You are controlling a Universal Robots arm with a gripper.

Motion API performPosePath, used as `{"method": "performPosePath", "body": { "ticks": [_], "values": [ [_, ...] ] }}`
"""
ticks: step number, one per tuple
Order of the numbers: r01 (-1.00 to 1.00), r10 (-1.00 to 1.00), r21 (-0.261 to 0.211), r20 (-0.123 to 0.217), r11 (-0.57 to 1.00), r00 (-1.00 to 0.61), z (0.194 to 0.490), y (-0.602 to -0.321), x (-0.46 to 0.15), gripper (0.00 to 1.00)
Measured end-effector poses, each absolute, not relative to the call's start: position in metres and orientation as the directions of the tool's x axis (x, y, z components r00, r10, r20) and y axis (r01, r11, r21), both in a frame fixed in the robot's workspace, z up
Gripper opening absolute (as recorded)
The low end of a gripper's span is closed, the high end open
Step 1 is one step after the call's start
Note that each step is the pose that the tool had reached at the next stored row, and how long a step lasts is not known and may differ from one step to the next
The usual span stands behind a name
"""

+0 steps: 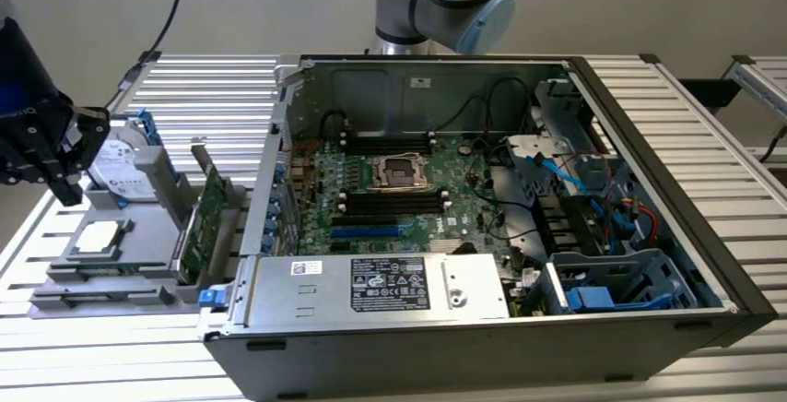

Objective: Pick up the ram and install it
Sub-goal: 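Pick up the ram and move it above insertion slot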

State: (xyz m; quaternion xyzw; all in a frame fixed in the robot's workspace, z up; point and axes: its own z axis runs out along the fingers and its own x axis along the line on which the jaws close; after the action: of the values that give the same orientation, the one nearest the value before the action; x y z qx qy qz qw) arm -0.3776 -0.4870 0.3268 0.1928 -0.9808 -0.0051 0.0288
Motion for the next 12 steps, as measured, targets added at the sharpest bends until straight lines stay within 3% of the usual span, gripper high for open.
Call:
{"method": "performPosePath", "body": {
  "ticks": [12],
  "values": [
    [-0.569, -0.569, 0.021, 0.055, 0.822, -0.821, 0.3217, -0.487, -0.3776, 0.11]
  ]
}}
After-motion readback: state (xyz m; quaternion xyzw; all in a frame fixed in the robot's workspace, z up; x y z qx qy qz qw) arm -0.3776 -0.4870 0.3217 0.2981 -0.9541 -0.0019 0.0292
